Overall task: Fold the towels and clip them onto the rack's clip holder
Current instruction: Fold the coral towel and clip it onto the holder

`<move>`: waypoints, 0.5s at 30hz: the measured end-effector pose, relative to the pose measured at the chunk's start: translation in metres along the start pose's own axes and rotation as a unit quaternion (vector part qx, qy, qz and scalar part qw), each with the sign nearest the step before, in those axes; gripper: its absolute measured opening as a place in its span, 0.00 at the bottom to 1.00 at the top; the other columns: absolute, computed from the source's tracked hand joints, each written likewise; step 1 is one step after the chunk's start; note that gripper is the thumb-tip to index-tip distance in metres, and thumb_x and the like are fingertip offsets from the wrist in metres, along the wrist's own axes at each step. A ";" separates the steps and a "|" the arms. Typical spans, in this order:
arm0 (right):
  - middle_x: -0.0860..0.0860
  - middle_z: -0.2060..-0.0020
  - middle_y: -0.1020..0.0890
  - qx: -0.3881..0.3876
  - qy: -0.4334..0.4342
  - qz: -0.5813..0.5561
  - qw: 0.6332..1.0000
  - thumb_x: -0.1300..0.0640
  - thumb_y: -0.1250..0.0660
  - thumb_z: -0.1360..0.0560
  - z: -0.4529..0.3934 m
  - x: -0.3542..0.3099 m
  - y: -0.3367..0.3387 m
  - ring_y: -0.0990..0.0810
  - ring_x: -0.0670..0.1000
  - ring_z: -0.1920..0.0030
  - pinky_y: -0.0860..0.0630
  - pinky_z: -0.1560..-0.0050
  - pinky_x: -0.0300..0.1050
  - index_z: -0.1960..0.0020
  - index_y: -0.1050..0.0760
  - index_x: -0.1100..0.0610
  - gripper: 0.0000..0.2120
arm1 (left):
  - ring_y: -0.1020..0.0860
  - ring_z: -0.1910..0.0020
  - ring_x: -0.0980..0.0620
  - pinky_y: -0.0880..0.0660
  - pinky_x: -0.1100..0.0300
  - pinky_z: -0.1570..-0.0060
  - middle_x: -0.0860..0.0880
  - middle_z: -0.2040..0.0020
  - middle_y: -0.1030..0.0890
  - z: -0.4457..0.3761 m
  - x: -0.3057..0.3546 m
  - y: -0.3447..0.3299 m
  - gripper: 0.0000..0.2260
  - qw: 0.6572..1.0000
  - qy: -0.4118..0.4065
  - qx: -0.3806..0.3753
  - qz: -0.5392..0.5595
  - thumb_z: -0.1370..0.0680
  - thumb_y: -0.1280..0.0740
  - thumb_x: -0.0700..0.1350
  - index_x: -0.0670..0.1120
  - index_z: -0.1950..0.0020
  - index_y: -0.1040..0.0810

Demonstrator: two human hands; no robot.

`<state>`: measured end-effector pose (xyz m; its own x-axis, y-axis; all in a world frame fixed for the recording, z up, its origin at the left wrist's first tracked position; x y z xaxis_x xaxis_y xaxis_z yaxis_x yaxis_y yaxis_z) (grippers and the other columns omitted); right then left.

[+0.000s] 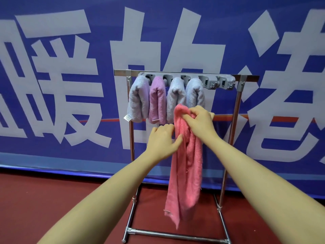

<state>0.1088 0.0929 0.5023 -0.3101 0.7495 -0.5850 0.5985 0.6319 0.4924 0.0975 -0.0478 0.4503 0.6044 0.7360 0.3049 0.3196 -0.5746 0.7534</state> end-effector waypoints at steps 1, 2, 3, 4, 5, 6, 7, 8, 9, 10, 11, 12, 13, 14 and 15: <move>0.46 0.68 0.33 0.006 -0.001 -0.003 1.000 0.52 0.33 0.25 0.000 0.000 0.002 0.31 0.51 0.58 0.49 0.60 0.44 0.66 0.27 0.52 0.12 | 0.26 0.57 0.47 0.35 0.54 0.55 0.50 0.58 0.23 -0.001 0.002 -0.002 0.17 1.000 0.004 0.006 -0.012 0.25 0.46 0.59 0.47 0.57 0.30; 0.46 0.68 0.32 0.014 0.000 -0.006 1.000 0.52 0.33 0.25 0.001 0.000 0.005 0.31 0.51 0.58 0.49 0.60 0.44 0.66 0.26 0.52 0.11 | 0.26 0.57 0.46 0.35 0.53 0.56 0.48 0.58 0.24 -0.002 0.004 -0.005 0.15 1.000 0.012 0.009 -0.009 0.23 0.43 0.57 0.46 0.56 0.29; 0.47 0.68 0.32 0.024 -0.002 -0.009 1.000 0.53 0.33 0.25 0.000 0.000 0.008 0.30 0.51 0.58 0.49 0.60 0.44 0.65 0.25 0.54 0.11 | 0.26 0.57 0.44 0.35 0.53 0.57 0.47 0.58 0.24 -0.004 0.006 -0.007 0.13 1.000 0.019 0.012 0.008 0.21 0.41 0.54 0.45 0.57 0.30; 0.48 0.67 0.31 0.032 -0.005 -0.009 0.999 0.53 0.34 0.25 0.000 0.000 0.011 0.30 0.51 0.59 0.49 0.60 0.44 0.64 0.24 0.57 0.12 | 0.26 0.58 0.43 0.36 0.53 0.59 0.47 0.60 0.25 -0.004 0.009 -0.009 0.12 0.999 0.022 0.011 0.035 0.21 0.40 0.52 0.45 0.58 0.30; 0.49 0.66 0.30 0.036 -0.007 -0.006 0.999 0.53 0.34 0.25 -0.001 -0.001 0.014 0.30 0.51 0.59 0.49 0.59 0.44 0.63 0.23 0.60 0.12 | 0.26 0.60 0.42 0.36 0.54 0.60 0.48 0.63 0.27 -0.004 0.011 -0.010 0.12 0.997 0.023 0.003 0.071 0.21 0.39 0.50 0.45 0.60 0.32; 0.48 0.66 0.30 0.038 -0.008 0.000 0.999 0.53 0.34 0.25 -0.001 0.001 0.016 0.30 0.51 0.59 0.49 0.59 0.44 0.62 0.22 0.60 0.12 | 0.27 0.62 0.43 0.36 0.53 0.62 0.50 0.66 0.29 -0.004 0.012 -0.011 0.13 0.993 0.028 -0.010 0.112 0.21 0.38 0.48 0.46 0.63 0.33; 0.46 0.67 0.31 0.039 -0.008 0.008 0.999 0.53 0.34 0.25 -0.002 0.002 0.018 0.30 0.51 0.59 0.49 0.59 0.44 0.61 0.22 0.60 0.11 | 0.29 0.65 0.44 0.36 0.53 0.63 0.52 0.69 0.30 -0.004 0.012 -0.011 0.14 0.988 0.035 -0.021 0.149 0.21 0.38 0.48 0.47 0.65 0.34; 0.46 0.67 0.31 0.040 -0.011 0.014 0.999 0.53 0.34 0.25 -0.002 0.005 0.020 0.31 0.51 0.58 0.49 0.58 0.44 0.61 0.22 0.59 0.11 | 0.30 0.66 0.45 0.35 0.53 0.63 0.52 0.71 0.32 -0.004 0.012 -0.009 0.15 0.984 0.041 -0.024 0.171 0.21 0.38 0.47 0.47 0.66 0.34; 0.46 0.67 0.31 0.044 -0.014 0.017 0.999 0.52 0.35 0.24 -0.002 0.008 0.023 0.31 0.51 0.58 0.49 0.58 0.44 0.61 0.22 0.59 0.12 | 0.30 0.66 0.45 0.34 0.53 0.63 0.51 0.71 0.31 -0.005 0.011 -0.008 0.14 0.983 0.047 -0.021 0.178 0.21 0.38 0.47 0.47 0.66 0.33; 0.47 0.66 0.30 0.051 -0.019 0.020 0.998 0.51 0.35 0.24 -0.003 0.012 0.025 0.30 0.51 0.59 0.49 0.59 0.44 0.62 0.22 0.60 0.13 | 0.29 0.65 0.43 0.33 0.52 0.63 0.50 0.70 0.29 -0.005 0.009 -0.005 0.13 0.983 0.050 -0.010 0.175 0.20 0.39 0.47 0.46 0.64 0.32; 0.48 0.66 0.30 0.058 -0.026 0.024 0.998 0.50 0.35 0.24 -0.003 0.016 0.026 0.30 0.51 0.59 0.49 0.58 0.44 0.62 0.23 0.61 0.15 | 0.27 0.62 0.41 0.31 0.51 0.61 0.48 0.68 0.26 -0.006 0.008 -0.003 0.11 0.984 0.055 0.004 0.171 0.20 0.40 0.47 0.45 0.61 0.31; 0.48 0.66 0.30 0.062 -0.036 0.027 0.997 0.50 0.35 0.24 -0.002 0.020 0.028 0.29 0.51 0.60 0.48 0.58 0.44 0.63 0.23 0.62 0.16 | 0.26 0.61 0.39 0.30 0.49 0.60 0.44 0.66 0.24 -0.008 0.007 -0.002 0.11 0.983 0.060 0.018 0.171 0.19 0.41 0.47 0.44 0.59 0.31; 0.49 0.67 0.30 0.064 -0.047 0.032 0.996 0.49 0.35 0.25 -0.002 0.024 0.028 0.29 0.51 0.60 0.47 0.57 0.45 0.63 0.24 0.62 0.17 | 0.25 0.60 0.38 0.29 0.48 0.60 0.42 0.65 0.23 -0.009 0.007 0.000 0.10 0.982 0.067 0.029 0.174 0.19 0.42 0.47 0.44 0.58 0.33; 0.49 0.67 0.30 0.062 -0.059 0.039 0.996 0.49 0.35 0.25 -0.001 0.029 0.027 0.28 0.51 0.59 0.46 0.56 0.45 0.64 0.24 0.62 0.17 | 0.25 0.60 0.37 0.28 0.47 0.60 0.41 0.64 0.23 -0.011 0.007 0.001 0.10 0.981 0.074 0.035 0.178 0.19 0.43 0.47 0.45 0.58 0.34; 0.49 0.67 0.29 0.058 -0.069 0.051 0.995 0.48 0.35 0.25 -0.001 0.034 0.027 0.27 0.52 0.58 0.45 0.55 0.46 0.64 0.23 0.61 0.17 | 0.25 0.61 0.38 0.28 0.48 0.61 0.41 0.64 0.23 -0.014 0.008 0.003 0.09 0.979 0.082 0.036 0.182 0.19 0.43 0.47 0.46 0.58 0.34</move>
<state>0.1139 0.1352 0.4961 -0.1442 0.7691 -0.6227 0.7058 0.5210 0.4800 0.0932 -0.0391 0.4630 0.5642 0.5226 0.6391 0.1601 -0.8287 0.5363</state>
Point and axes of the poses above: each hand's wrist, its own z-axis away from the middle knuckle, its own y-axis out of the back of the hand, x = y × z, the point moved 2 cm from there along -z, towards the middle knuckle
